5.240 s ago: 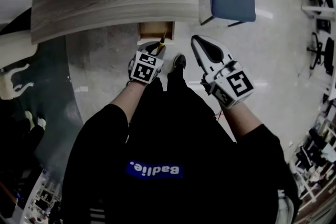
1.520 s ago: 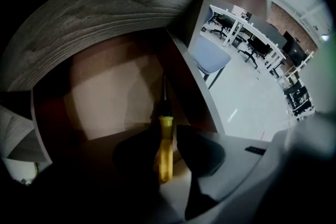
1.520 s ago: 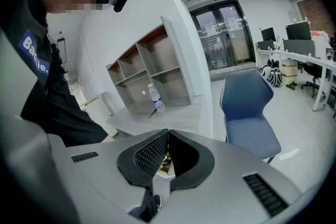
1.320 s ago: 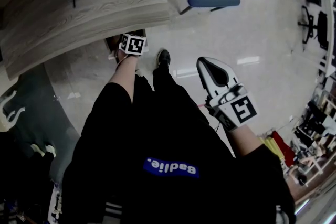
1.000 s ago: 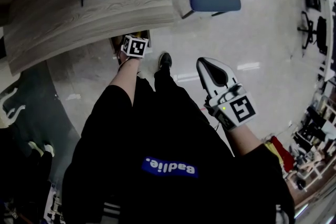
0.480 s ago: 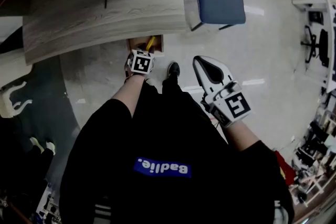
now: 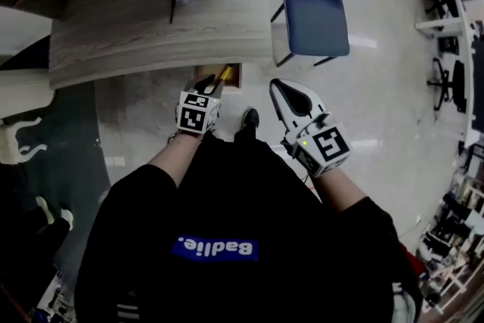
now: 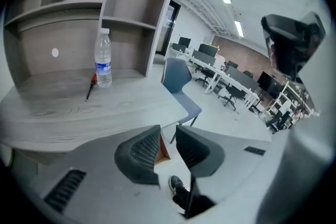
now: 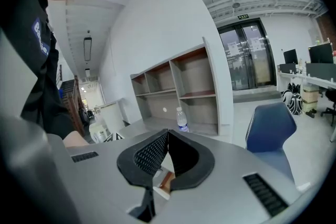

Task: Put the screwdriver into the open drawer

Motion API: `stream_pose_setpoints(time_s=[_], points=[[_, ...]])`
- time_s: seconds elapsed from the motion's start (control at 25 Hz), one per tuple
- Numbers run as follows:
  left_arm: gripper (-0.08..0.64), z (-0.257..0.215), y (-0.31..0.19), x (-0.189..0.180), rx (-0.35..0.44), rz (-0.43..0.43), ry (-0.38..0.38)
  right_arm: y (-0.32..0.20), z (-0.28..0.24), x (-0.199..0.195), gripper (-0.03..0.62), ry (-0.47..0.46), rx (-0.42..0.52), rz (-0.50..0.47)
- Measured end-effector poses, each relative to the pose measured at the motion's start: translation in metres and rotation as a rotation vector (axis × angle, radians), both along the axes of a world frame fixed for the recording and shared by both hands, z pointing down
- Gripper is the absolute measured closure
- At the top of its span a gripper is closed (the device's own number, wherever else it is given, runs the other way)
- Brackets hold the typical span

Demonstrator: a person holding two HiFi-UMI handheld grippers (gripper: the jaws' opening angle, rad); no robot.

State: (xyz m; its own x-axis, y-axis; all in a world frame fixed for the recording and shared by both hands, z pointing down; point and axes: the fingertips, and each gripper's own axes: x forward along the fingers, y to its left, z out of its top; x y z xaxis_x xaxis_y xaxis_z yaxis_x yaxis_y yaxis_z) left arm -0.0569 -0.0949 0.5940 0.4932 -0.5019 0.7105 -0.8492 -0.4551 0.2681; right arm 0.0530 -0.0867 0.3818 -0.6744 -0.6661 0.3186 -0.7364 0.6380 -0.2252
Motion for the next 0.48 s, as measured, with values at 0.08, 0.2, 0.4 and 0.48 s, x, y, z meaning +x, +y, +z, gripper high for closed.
stream_pose_setpoints(time_s=[0.08, 0.2, 0.4, 0.48], points=[[0.476, -0.025, 0.002, -0.002, 0.035, -0.002, 0.031, 0.001, -0.003, -0.007, 0.563, -0.004, 0.007, -0.005], [0.497, -0.06, 0.006, -0.002, 0.085, -0.008, 0.082, 0.003, -0.007, -0.014, 0.563, -0.003, 0.01, -0.001], [0.523, -0.114, 0.015, -0.008, 0.164, -0.018, 0.154, 0.003, -0.014, -0.029, 0.563, 0.0, 0.028, -0.026], [0.531, -0.132, 0.019, -0.011, 0.194, -0.018, 0.169, 0.003, -0.018, -0.035, 0.563, 0.001, 0.031, -0.031]])
